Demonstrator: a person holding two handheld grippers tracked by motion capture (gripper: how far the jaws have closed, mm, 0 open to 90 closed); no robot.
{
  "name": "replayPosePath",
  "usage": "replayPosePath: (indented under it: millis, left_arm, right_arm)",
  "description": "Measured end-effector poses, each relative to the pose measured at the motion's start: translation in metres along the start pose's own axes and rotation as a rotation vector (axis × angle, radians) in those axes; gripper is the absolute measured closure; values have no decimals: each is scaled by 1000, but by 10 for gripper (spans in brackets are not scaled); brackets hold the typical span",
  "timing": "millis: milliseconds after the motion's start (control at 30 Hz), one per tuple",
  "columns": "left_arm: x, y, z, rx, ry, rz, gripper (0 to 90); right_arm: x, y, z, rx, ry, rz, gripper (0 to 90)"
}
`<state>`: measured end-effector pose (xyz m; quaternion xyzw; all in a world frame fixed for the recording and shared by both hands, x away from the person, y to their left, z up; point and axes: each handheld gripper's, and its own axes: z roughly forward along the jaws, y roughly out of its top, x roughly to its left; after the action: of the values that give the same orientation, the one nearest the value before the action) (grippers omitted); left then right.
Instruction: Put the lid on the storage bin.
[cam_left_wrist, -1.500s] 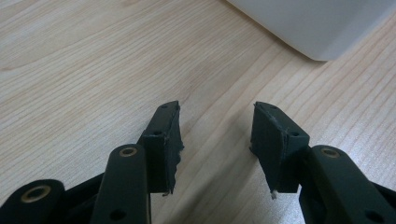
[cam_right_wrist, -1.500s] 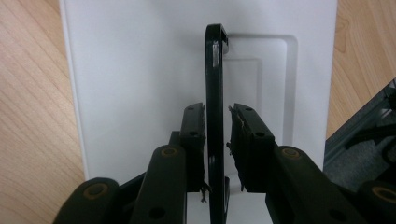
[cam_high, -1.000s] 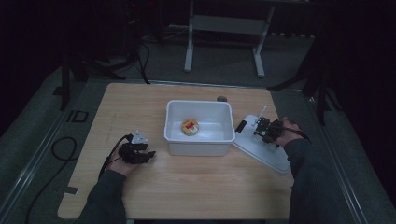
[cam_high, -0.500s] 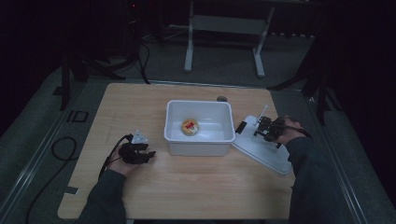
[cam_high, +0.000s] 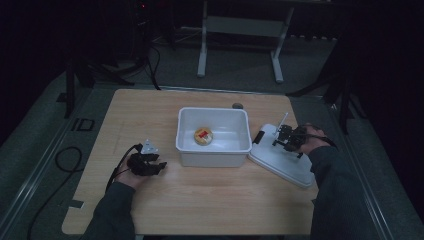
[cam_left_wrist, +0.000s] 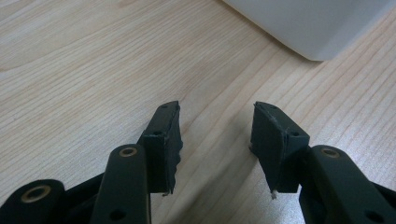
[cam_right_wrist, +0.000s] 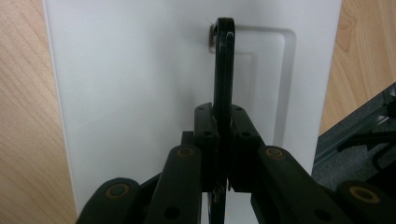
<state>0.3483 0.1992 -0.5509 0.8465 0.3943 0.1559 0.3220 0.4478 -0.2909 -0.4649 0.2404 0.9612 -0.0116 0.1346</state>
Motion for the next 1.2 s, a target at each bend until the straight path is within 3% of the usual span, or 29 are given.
replayPosePath:
  millis: [1200]
  left_arm:
    - [0, 0, 0, -3, -12, -5, 522]
  right_arm:
    - [-8, -15, -39, -23, -32, -68, 843]
